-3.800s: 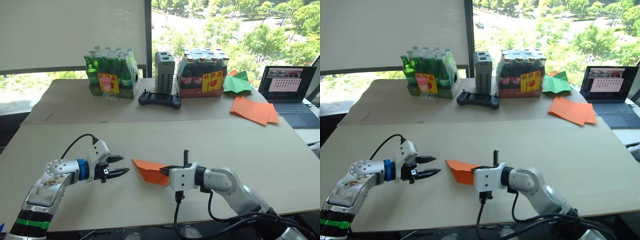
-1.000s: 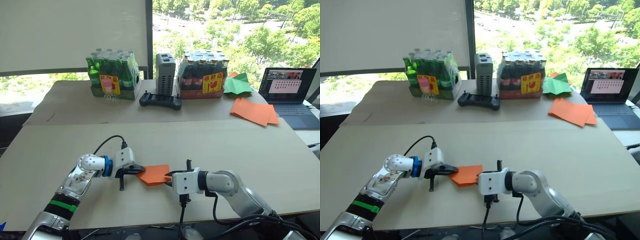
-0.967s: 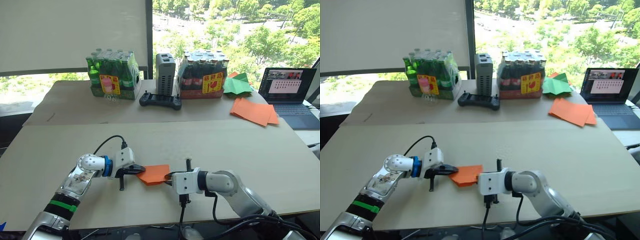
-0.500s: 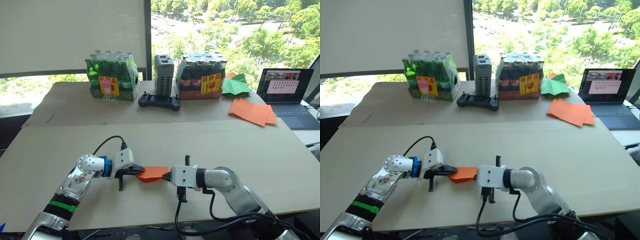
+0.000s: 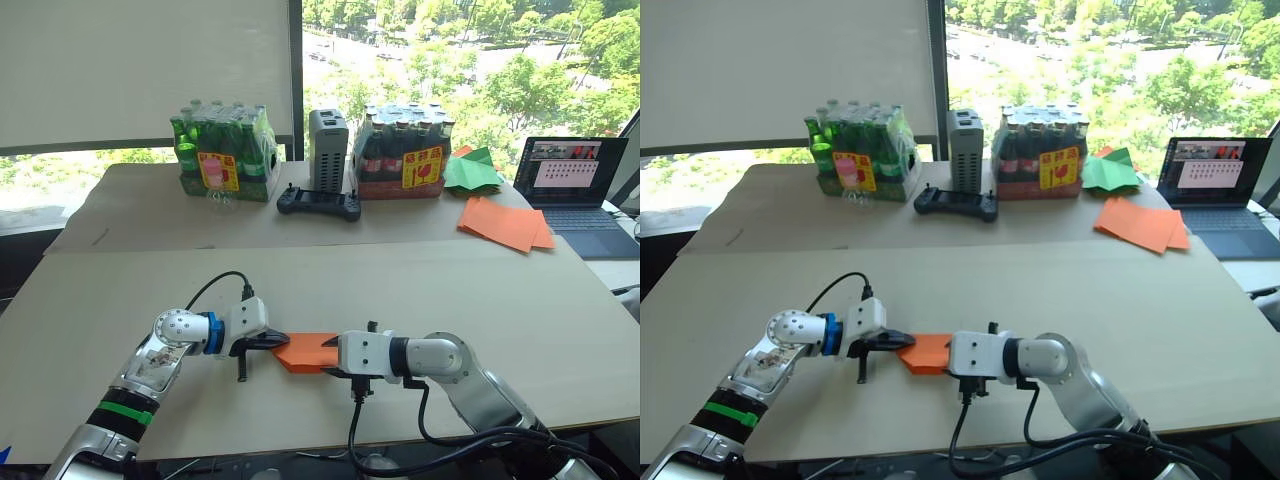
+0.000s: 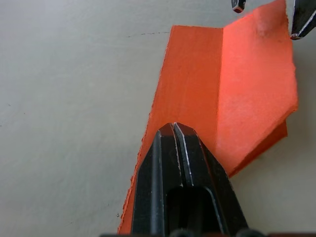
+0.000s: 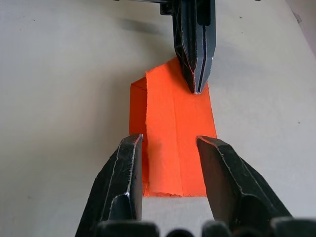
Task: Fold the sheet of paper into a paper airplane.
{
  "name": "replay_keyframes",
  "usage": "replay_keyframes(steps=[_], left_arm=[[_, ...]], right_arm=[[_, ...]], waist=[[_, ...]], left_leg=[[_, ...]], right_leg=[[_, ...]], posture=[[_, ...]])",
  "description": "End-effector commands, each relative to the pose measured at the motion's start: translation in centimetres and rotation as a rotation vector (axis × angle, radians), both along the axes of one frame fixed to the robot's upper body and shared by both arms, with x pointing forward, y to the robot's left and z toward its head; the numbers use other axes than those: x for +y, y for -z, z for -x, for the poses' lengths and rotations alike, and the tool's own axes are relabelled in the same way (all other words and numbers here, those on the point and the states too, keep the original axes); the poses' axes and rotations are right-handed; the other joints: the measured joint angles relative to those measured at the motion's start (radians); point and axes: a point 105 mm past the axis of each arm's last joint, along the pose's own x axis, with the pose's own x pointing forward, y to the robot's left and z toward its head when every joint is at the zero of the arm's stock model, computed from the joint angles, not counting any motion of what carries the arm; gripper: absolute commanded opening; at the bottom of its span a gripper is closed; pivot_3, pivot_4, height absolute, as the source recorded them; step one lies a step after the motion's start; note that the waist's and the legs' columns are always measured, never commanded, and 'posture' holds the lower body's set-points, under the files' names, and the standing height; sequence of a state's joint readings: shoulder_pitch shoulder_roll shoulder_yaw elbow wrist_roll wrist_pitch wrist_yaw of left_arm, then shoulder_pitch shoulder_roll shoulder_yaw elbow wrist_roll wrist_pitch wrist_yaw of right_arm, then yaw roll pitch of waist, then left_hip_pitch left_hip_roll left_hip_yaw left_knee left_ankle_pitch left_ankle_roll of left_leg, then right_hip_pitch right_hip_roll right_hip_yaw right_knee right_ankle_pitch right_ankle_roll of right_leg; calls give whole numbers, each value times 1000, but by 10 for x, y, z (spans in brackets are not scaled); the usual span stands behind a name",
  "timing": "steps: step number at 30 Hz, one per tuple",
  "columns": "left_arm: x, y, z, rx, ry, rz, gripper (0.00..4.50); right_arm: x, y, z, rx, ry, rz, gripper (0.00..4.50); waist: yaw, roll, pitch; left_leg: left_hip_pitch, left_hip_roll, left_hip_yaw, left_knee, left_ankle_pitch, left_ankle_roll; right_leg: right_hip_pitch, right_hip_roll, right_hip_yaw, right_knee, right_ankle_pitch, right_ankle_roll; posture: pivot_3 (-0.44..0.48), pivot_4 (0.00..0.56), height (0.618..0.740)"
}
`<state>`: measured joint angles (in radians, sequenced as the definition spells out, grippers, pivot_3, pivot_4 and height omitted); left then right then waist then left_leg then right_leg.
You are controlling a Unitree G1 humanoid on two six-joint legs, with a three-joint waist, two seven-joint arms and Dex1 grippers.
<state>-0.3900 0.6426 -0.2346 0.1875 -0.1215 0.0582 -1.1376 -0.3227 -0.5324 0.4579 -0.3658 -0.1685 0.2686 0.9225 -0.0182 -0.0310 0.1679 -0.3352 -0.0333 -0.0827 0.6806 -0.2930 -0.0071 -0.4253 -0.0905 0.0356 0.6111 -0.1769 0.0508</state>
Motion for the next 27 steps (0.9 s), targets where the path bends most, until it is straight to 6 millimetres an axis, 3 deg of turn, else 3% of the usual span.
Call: replay_keyframes(steps=[1, 15, 25, 27], left_arm=[[9, 20, 5, 55, -25, -69, 0], [8, 20, 5, 52, -22, -69, 0], [10, 19, 4, 48, -23, -73, 0], [10, 19, 4, 47, -23, -74, 0]], right_arm=[[4, -9, 5, -17, -25, -30, 1938], [3, -11, -13, -36, 60, -47, 1938], [3, -13, -12, -29, 53, -52, 1938], [3, -13, -10, -26, 44, -54, 1405]], waist=[[0, 0, 0], [0, 0, 0], [1, 0, 0], [0, 0, 0]], left_leg=[[0, 0, 0, 0, 0, 0], [0, 0, 0, 0, 0, 0], [0, 0, 0, 0, 0, 0], [0, 0, 0, 0, 0, 0]], right_leg=[[0, 0, 0, 0, 0, 0], [0, 0, 0, 0, -3, 5], [0, 0, 0, 0, -3, 5], [0, 0, 0, 0, -3, 5]], posture=[[0, 150, 723], [0, 150, 723], [0, 150, 723], [0, 150, 723]])
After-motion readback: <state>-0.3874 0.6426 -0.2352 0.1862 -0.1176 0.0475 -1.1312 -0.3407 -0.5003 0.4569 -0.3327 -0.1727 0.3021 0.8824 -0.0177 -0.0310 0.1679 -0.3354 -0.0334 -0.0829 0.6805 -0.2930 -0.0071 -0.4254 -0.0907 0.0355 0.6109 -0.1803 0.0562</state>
